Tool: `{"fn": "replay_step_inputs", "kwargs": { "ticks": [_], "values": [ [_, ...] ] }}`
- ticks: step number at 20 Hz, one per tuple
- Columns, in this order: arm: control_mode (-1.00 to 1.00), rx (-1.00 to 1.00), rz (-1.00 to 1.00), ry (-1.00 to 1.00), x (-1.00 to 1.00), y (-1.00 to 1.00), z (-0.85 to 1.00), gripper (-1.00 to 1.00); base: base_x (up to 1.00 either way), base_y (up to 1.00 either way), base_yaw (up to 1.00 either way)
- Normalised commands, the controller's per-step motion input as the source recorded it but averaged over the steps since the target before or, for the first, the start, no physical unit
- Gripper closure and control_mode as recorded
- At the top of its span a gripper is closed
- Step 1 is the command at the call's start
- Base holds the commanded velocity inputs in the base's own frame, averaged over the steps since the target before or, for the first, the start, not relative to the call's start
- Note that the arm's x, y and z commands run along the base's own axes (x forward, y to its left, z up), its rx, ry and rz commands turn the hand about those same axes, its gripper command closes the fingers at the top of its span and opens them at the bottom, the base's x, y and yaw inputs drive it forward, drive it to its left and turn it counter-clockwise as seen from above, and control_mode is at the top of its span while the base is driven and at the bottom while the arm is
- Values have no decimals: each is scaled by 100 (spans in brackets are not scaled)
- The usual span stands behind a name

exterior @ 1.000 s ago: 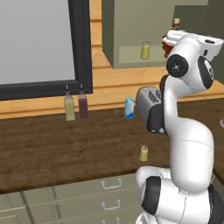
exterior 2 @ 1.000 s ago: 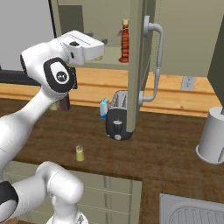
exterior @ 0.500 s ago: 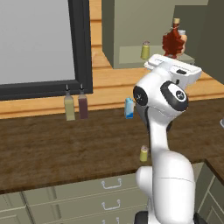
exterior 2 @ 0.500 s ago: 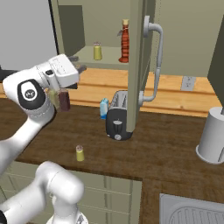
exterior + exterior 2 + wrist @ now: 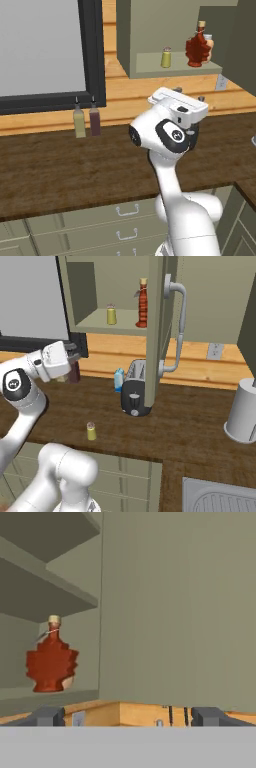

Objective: Put the shaker and condiment bottle from the counter next to their counterparts in the cabinet.

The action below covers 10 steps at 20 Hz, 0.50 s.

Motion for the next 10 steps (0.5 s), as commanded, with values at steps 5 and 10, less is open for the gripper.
{"fn": "replay_step_inputs", "kwargs": {
  "ticks": [5, 10],
  "values": [
    [-100, 14, -2, 15, 1, 30, -46, -100, 0, 0, 0],
    [-100, 35, -8, 16, 0, 43, -100, -100, 0, 0, 0]
  ]
}}
